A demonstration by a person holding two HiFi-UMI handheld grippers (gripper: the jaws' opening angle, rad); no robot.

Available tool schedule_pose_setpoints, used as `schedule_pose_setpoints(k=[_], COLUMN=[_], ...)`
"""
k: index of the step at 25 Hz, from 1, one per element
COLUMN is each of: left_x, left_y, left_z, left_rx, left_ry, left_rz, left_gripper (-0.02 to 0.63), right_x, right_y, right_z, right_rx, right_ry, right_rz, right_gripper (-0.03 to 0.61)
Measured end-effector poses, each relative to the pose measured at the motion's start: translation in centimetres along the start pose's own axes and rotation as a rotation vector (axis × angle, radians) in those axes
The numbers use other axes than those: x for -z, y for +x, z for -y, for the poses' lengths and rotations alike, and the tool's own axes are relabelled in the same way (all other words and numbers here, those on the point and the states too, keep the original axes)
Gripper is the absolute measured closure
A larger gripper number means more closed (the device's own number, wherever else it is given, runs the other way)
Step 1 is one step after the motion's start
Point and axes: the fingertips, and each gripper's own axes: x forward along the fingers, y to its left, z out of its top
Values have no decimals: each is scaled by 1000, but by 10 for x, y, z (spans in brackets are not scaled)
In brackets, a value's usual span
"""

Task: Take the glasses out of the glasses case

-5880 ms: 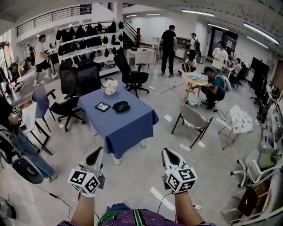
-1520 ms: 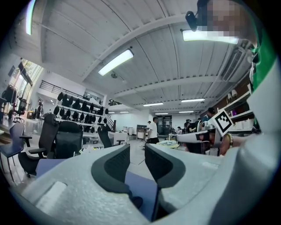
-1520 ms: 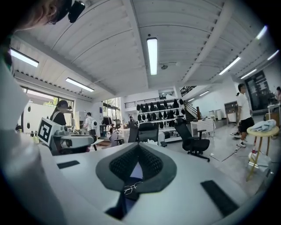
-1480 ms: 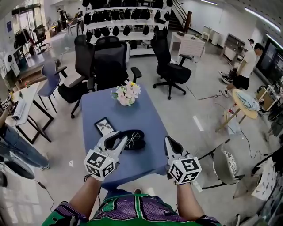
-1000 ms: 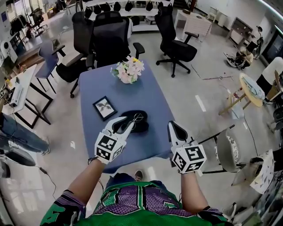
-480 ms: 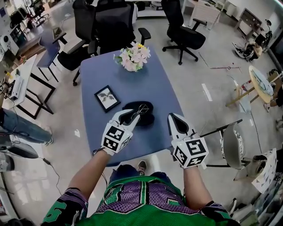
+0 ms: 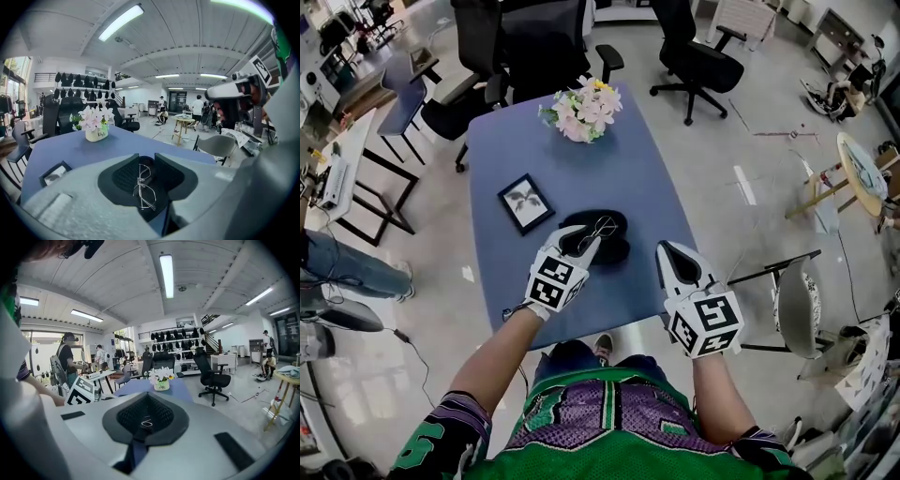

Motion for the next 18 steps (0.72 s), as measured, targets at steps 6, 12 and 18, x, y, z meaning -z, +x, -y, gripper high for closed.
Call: schedule_pose_setpoints(k=[6,12,18], left_x=[19,34,52], left_y=[24,44,60], left_z=[-6,-12,-17], left_rx=[-7,-4,3], left_ry=[-13,-2,-12], left_rz=[-53,-107,-169], left_gripper=[512,512,512], right_x=[2,8,8], right_y=[1,2,4], right_z=[12,20,25], right_rx=[6,7,11], right_ry=[-2,7,19], right_rz=[-10,-28,-34], right_gripper=[574,575,575])
